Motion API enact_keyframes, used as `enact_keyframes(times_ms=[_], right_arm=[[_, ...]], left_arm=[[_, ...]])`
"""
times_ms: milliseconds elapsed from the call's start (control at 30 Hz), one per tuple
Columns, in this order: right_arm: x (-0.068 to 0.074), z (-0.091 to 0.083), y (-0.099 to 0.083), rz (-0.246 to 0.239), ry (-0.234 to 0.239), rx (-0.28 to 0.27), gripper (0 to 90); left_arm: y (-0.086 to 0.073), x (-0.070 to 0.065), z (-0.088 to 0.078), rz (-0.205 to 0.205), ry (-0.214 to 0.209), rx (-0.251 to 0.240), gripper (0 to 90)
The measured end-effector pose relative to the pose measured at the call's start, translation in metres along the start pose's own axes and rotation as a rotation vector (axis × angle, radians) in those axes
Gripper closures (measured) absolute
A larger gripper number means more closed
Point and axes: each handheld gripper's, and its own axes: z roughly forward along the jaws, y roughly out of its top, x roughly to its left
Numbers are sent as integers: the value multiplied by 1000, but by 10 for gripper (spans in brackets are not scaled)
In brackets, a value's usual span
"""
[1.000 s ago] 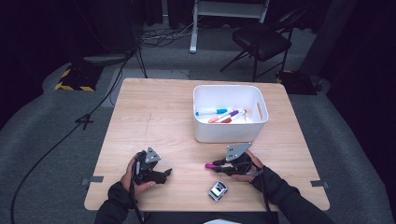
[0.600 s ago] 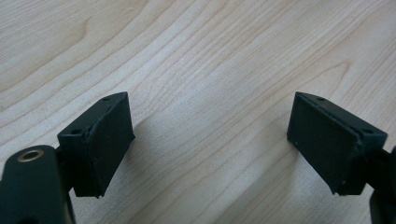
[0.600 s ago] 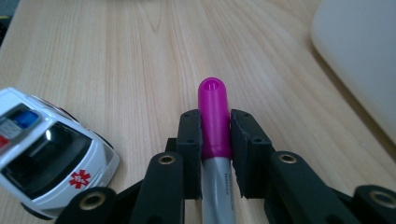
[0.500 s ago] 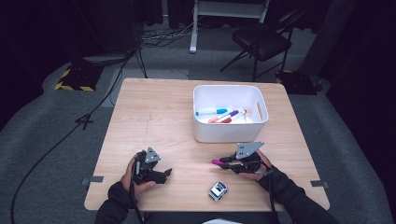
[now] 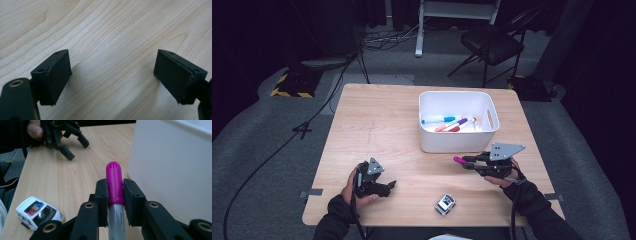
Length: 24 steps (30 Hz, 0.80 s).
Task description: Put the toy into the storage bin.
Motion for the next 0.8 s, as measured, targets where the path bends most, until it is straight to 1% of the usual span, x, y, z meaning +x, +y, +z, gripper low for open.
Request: enact_keyframes(times_ms=[33,133,200,267,367,567,600,633,667,733,800], right_arm=[[-1,-2,1,-1,-1,-11,749],[-3,-13,5,-3,-28,-27,749],[-4,-20,7,3,-36,-46,749],[-5,-28,11,6,-56,-61,749],[-5,-39,17,-5,-78,-80,749],[-8,-59,30,-24,-121,-97,749],[-9,-62,32,-24,-125,-107,749],[-10,-65,34,-25,-133,-105,749],[-12,-67,36,-26,-143,-107,749],[-15,-71,42,-32,-156,-108,749],[-18,-75,48,-32,-160,-112,749]], left_arm=[[0,0,0,0,0,0,147],[0,0,0,0,0,0,147],[0,0,0,-1,0,0,147],[0,0,0,0,0,0,146],[0,0,0,0,0,0,147],[0,0,0,-1,0,0,146],[0,0,0,0,0,0,146],[0,0,0,-5,-9,0,147],[0,0,0,0,-2,-1,147],[0,0,0,0,-2,-1,146],[0,0,0,0,-1,-1,146]])
